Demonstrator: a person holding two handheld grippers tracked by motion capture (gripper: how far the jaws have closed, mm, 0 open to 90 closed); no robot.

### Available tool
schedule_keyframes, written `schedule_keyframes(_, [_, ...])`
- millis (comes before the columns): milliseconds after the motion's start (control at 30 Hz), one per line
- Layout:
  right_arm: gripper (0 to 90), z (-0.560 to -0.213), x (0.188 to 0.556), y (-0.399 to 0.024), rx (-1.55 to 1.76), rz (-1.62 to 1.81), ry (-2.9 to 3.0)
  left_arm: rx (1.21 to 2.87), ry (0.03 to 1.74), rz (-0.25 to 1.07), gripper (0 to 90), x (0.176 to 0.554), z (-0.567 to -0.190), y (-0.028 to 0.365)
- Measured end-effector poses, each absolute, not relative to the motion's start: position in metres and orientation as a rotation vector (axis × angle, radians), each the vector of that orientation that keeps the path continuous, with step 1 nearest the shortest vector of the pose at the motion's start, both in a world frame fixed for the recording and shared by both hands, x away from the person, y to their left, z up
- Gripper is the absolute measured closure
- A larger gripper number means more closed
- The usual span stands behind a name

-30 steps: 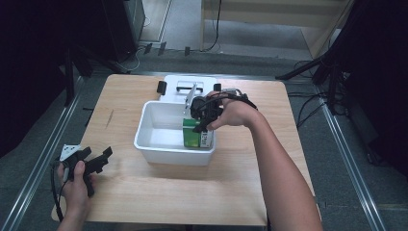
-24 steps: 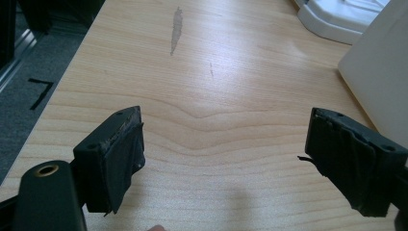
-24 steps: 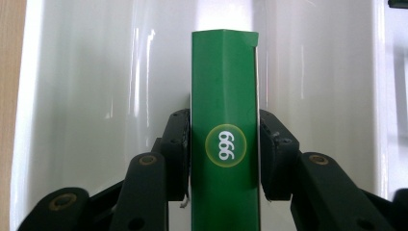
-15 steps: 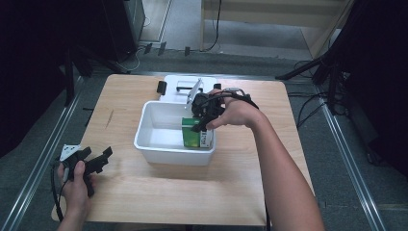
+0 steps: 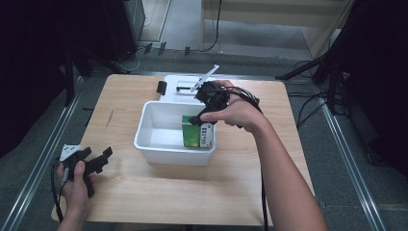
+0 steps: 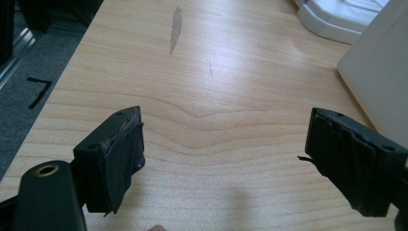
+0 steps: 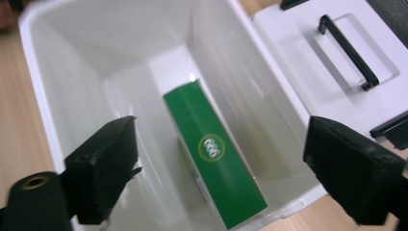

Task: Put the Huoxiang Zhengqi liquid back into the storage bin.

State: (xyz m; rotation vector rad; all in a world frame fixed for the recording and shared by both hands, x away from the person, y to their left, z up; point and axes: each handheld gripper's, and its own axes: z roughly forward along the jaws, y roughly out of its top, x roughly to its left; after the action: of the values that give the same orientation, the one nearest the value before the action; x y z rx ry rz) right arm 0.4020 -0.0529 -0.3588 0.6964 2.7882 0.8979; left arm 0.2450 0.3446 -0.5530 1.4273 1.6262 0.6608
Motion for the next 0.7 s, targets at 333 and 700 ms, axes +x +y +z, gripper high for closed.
schedule_keyframes(333, [0.0, -0.36, 0.399, -0.084, 0.962, 1.084, 2.48, 1.433, 1.626, 0.663, 14.6, 0.245, -0.553, 0.345])
schedule_keyframes(700, [0.0, -0.376, 0.392, -0.128, 1.151, 1.129, 2.225, 1.427, 1.629, 0.662, 14.6, 0.245, -0.553, 0.344])
